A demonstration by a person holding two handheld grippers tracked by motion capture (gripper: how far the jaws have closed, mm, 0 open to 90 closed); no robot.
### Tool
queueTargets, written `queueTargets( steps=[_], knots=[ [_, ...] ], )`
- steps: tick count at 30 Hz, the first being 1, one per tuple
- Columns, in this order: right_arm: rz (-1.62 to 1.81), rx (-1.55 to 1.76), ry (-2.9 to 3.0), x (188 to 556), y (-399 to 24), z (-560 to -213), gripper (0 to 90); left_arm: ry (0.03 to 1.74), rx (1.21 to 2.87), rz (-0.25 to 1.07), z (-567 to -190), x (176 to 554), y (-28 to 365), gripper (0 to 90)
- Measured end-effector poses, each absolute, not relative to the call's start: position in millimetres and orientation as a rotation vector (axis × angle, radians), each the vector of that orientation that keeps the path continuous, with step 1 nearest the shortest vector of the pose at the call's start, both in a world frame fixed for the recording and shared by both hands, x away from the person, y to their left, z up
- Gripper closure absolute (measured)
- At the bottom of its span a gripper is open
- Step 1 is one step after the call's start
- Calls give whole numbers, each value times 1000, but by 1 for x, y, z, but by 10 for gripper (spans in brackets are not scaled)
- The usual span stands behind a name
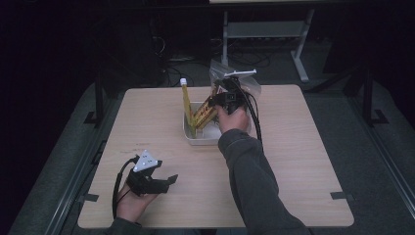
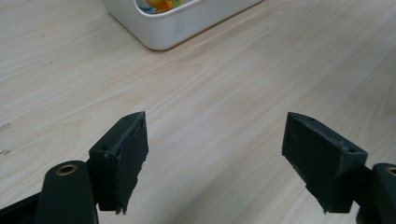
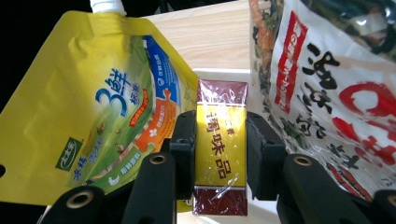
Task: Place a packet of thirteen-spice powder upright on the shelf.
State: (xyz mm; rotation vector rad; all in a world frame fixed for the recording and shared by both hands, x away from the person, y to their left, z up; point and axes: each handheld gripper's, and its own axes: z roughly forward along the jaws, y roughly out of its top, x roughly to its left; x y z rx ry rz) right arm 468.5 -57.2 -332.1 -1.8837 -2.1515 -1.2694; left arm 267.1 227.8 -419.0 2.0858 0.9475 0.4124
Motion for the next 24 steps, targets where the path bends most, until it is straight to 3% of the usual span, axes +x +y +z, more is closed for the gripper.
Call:
queueTargets(
  steps=[10,24],
  knots=[
    [-1277,-1822,-2153,463,-58,-333,580,957,2082,425,-418,267,230,227],
    [-1301,-1779,-2136,461,-56,-332,579,954,2083,425,-418,267,229,229]
  ],
)
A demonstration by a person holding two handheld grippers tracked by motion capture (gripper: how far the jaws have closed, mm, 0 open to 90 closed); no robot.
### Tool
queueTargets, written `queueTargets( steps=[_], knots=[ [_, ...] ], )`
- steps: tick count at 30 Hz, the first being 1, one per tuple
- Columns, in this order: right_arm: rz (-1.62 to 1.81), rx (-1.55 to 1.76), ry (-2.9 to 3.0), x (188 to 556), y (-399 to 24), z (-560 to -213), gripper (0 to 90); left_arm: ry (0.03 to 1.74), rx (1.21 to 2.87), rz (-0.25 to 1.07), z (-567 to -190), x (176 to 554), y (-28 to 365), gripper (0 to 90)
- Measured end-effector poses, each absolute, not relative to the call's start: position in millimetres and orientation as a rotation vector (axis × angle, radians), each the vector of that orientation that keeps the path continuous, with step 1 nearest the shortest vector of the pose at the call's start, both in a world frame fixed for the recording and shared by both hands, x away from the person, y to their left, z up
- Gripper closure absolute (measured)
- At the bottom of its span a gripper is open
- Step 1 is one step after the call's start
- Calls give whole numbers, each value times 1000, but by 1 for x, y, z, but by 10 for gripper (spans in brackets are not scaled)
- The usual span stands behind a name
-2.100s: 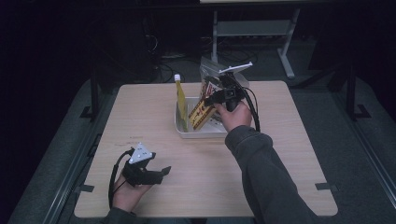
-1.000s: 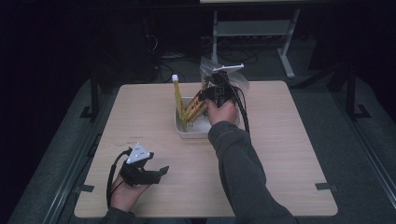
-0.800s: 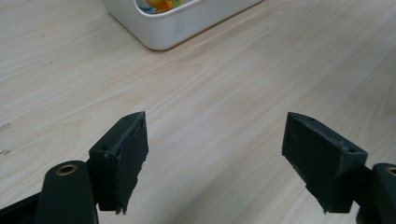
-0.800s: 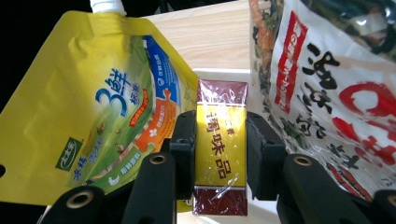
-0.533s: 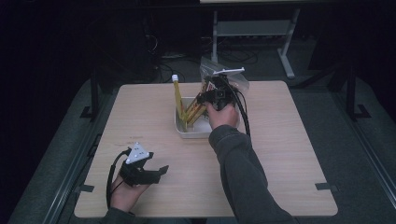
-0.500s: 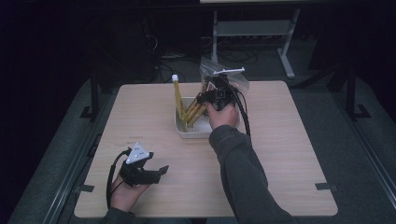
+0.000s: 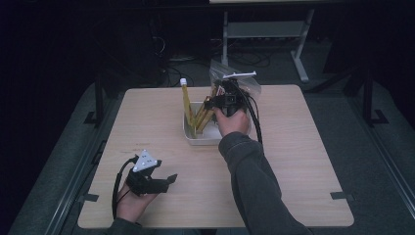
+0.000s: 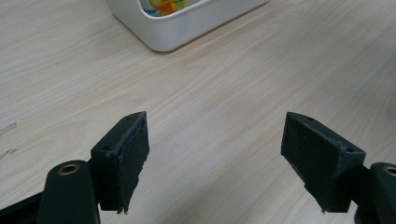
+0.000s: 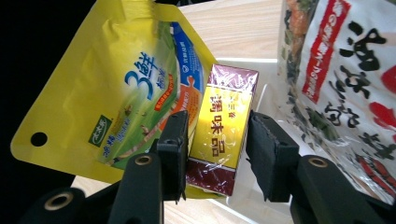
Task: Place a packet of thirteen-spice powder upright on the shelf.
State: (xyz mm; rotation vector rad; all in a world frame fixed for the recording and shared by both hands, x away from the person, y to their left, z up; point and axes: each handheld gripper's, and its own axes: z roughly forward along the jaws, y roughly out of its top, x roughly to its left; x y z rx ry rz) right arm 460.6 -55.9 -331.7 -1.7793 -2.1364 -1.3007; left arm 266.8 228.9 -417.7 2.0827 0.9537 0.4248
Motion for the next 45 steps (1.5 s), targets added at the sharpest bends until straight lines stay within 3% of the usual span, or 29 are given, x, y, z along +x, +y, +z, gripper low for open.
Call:
queueTargets(
  steps=[12,23,45],
  knots=[
    [-1306,-1727,-2157,454,-47,-333,528,955,2076,423,-417,266,230,230],
    [-1293,-1683,-2156,452,-41,-338,543,954,2079,423,-417,266,229,232],
    [-1344,-1621,-2074,449,-64,-351,453,963,2076,420,-418,267,233,229]
  ],
)
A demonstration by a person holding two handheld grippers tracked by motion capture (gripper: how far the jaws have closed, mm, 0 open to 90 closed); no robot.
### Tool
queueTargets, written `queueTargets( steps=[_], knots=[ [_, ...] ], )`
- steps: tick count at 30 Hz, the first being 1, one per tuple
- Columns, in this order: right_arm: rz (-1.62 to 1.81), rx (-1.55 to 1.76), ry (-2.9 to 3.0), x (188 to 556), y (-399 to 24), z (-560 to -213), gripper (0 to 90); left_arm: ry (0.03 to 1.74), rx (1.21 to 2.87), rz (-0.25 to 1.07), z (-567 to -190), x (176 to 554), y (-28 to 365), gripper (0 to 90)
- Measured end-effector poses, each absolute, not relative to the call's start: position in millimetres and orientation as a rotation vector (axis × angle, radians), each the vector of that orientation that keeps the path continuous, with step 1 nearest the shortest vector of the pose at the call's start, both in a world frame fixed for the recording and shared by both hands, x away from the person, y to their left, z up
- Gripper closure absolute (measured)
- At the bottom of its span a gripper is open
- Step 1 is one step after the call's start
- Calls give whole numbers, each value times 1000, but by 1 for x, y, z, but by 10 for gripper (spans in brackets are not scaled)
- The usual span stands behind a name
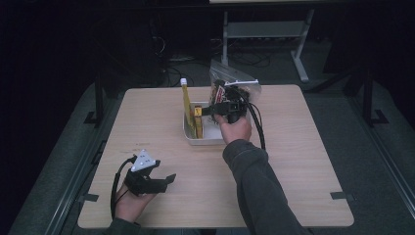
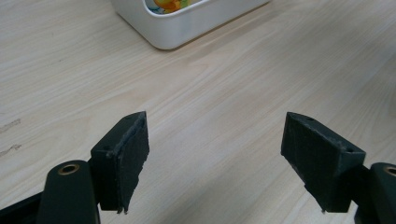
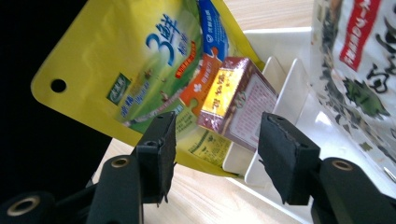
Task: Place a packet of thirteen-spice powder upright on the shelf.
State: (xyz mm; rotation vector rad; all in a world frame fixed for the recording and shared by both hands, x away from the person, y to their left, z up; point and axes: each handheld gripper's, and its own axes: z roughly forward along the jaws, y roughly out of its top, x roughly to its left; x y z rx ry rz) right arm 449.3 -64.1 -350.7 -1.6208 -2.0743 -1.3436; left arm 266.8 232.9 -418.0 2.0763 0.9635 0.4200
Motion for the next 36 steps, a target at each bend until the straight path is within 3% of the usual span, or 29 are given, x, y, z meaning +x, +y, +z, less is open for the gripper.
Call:
queueTargets(
  steps=[36],
  knots=[
    [-1362,-1527,-2038,425,-91,-363,411,970,2077,399,-420,267,234,218]
  ],
)
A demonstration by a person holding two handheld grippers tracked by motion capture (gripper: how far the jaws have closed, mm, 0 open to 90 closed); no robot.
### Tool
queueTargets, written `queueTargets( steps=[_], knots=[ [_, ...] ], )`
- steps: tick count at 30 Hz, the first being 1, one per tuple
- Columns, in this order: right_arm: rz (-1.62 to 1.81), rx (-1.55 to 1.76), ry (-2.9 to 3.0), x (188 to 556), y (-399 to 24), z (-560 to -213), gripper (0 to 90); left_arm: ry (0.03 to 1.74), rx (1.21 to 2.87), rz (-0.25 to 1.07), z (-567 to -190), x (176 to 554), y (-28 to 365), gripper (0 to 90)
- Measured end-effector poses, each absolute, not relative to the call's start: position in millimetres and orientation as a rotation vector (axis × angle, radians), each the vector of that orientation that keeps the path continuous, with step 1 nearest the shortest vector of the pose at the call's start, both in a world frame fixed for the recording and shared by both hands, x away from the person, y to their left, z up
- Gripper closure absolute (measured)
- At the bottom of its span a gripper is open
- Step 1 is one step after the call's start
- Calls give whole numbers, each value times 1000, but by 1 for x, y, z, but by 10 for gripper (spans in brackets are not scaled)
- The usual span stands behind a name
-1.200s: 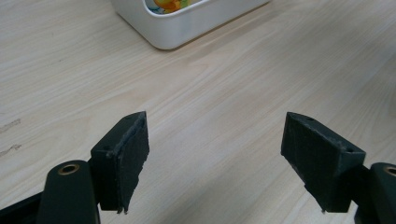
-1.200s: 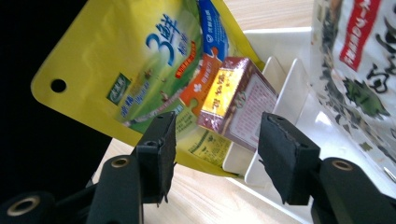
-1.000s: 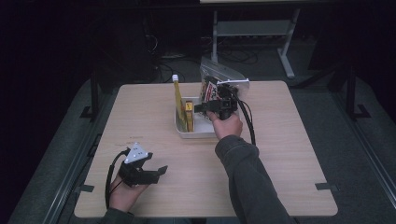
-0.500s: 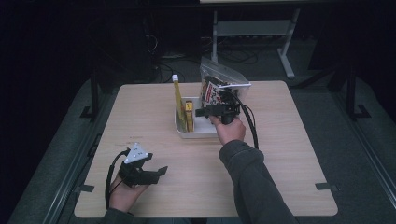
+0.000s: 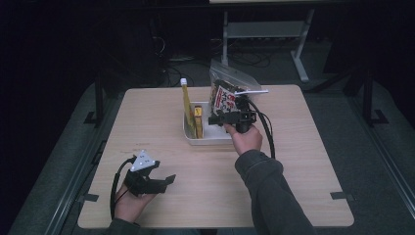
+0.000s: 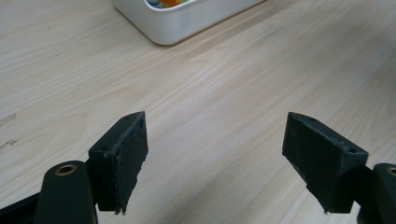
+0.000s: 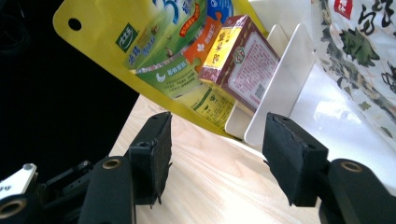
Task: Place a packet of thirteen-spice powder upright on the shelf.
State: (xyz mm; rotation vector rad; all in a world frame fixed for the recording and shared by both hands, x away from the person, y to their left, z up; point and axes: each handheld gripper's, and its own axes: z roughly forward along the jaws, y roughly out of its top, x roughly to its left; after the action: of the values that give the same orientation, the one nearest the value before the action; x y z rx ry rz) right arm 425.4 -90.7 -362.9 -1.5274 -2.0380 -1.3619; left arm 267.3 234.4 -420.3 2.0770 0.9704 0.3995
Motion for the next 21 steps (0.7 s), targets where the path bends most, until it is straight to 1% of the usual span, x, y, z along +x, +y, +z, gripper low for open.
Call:
queueTargets(
  steps=[21],
  knots=[
    [-1363,-1481,-2032,408,-107,-374,404,970,2076,386,-422,267,234,211]
  ],
)
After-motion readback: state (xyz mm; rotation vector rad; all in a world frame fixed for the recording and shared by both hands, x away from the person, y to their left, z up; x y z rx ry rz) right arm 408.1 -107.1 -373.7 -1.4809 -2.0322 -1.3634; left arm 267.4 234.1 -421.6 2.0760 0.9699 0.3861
